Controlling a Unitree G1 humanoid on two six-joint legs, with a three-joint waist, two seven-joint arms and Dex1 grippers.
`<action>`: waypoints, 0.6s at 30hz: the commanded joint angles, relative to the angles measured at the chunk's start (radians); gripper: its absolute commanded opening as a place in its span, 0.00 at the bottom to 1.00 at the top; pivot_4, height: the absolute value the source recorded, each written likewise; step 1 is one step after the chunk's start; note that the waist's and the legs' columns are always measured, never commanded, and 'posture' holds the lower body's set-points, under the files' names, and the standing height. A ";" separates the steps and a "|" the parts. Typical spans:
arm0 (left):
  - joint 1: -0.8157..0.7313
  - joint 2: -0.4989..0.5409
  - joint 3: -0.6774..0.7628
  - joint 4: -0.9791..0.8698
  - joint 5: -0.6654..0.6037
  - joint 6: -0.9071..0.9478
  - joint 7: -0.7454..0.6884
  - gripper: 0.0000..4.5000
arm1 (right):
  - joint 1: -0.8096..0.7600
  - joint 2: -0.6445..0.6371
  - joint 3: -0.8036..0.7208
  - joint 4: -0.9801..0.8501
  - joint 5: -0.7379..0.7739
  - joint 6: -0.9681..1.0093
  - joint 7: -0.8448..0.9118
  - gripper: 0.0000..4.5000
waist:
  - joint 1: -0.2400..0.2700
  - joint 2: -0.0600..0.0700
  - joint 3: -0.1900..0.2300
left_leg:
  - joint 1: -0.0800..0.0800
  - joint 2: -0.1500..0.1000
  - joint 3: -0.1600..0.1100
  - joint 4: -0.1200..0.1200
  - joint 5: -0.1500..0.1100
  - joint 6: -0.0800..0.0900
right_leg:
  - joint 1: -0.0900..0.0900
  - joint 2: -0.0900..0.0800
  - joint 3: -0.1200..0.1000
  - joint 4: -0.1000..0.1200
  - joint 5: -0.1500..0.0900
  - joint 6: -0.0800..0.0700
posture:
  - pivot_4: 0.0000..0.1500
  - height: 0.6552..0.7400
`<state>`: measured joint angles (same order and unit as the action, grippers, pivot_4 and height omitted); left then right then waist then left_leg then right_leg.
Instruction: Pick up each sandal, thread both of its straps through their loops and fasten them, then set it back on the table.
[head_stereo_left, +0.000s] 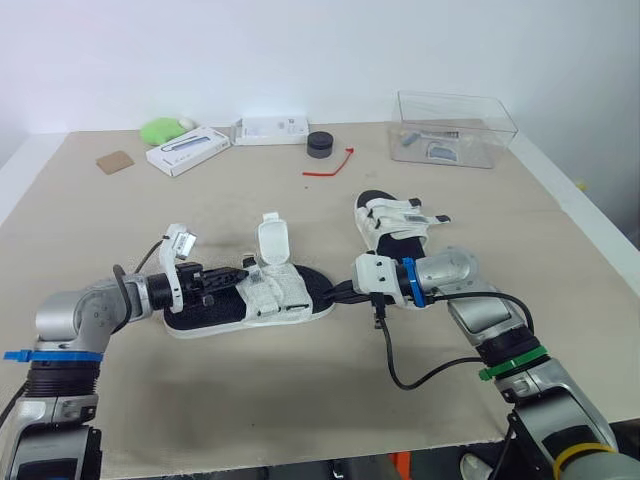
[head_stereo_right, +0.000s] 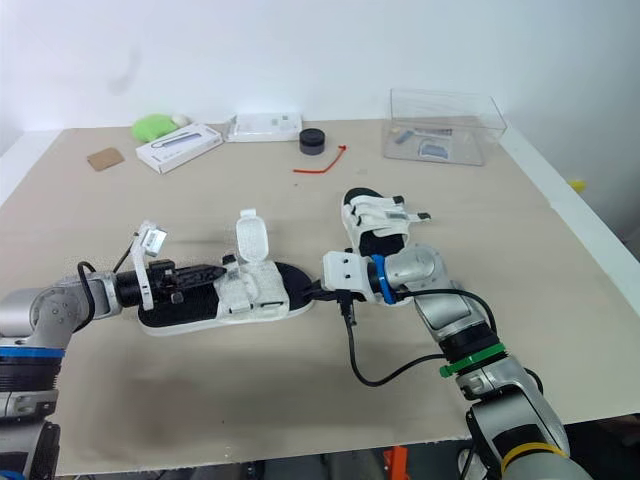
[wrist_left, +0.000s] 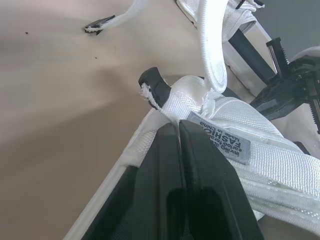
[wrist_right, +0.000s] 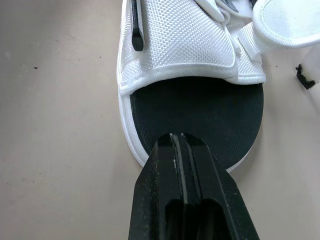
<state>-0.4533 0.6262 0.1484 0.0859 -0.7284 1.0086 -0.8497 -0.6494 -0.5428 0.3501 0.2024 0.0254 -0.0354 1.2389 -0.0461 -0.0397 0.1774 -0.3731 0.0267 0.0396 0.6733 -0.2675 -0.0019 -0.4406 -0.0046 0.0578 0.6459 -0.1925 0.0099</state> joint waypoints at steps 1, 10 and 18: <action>-0.044 0.063 0.018 0.039 0.011 0.011 -0.033 0.37 | -0.007 -0.011 0.005 0.012 -0.016 -0.007 0.010 0.00 | 0.000 0.000 0.000 | 0.000 0.000 0.000 0.000 0.000 0.000 | 0.000 0.000 0.000 0.000 0.000 0.000 | 1.00 1.00; -0.162 0.126 0.005 0.067 0.008 -0.050 -0.170 0.40 | -0.015 -0.010 0.005 0.029 -0.018 -0.020 0.011 0.00 | 0.000 -0.002 0.000 | -0.001 0.000 0.000 0.000 0.000 0.000 | 0.000 0.000 -0.001 0.000 0.000 0.000 | 1.00 1.00; -0.151 0.059 -0.132 -0.006 0.040 -0.071 -0.237 0.40 | -0.016 -0.005 0.008 0.030 -0.021 -0.026 0.006 0.00 | -0.002 -0.002 0.000 | -0.001 0.000 0.001 0.000 0.000 0.000 | -0.001 0.001 0.001 0.000 0.000 0.000 | 1.00 1.00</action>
<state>-0.5994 0.6788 0.0180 0.0984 -0.7002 0.9563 -1.0708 -0.6609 -0.5381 0.3544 0.2242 0.0244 -0.0623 1.2420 -0.0480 -0.0416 0.1778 -0.3741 0.0270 0.0403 0.6732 -0.2676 -0.0019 -0.4418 -0.0035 0.0583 0.6460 -0.1927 0.0095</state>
